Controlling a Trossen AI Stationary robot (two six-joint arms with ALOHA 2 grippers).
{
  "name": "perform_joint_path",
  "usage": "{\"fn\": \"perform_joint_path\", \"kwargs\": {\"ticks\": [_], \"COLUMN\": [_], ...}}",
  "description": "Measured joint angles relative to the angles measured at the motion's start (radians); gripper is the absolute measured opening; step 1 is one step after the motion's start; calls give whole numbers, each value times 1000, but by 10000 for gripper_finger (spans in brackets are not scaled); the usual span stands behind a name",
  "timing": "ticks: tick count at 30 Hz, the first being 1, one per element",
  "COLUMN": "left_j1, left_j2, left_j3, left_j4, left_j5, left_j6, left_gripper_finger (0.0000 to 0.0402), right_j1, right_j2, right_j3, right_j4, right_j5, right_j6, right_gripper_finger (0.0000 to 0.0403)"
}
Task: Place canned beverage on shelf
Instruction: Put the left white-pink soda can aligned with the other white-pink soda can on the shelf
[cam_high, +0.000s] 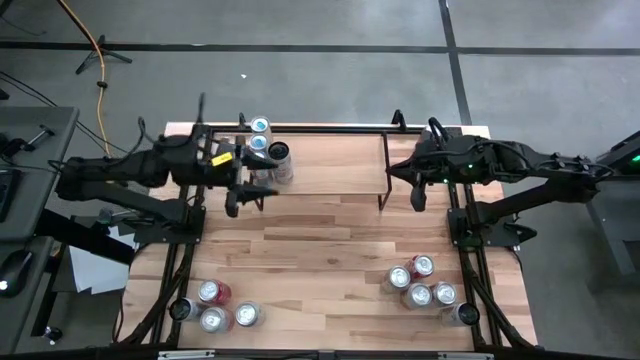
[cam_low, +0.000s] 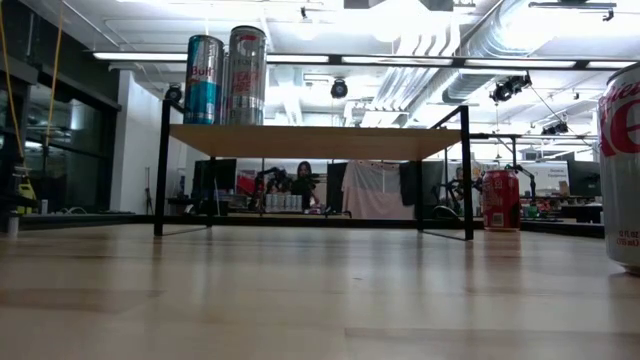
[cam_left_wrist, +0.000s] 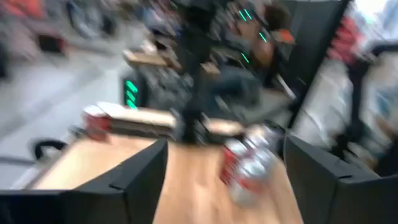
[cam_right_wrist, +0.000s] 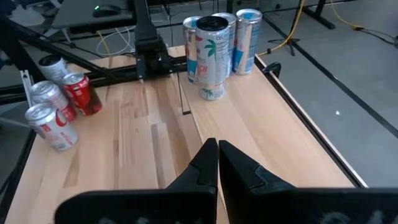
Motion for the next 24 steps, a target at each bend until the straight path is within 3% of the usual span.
{"fn": "perform_joint_path", "kwargs": {"ticks": [4, 8, 13, 16, 21, 24], "left_j1": [-33, -151, -416, -605, -903, -1017], "left_j2": [126, 244, 328, 357, 398, 426], "left_j3": [286, 525, 612, 611, 587, 536], "left_j4": [-388, -820, -1176, -1277, -1251, -1222], "left_j5": [169, 270, 290, 211, -43, -74], "left_j6": [-95, -301, -650, -857, -1152, -1273], "left_gripper_finger": [289, 288, 287, 287, 286, 286], "right_j1": [0, 0, -9, -16, -30, -39], "right_j2": [15, 28, 35, 35, 34, 34], "right_j3": [0, 0, 0, 0, 0, 0], "right_j4": [-2, -10, -26, -34, -33, -33], "right_j5": [-1, -2, -2, -2, -2, -2], "right_j6": [0, -6, -10, -10, -10, -10], "right_gripper_finger": [0, 0, 0, 0, 0, 0]}}
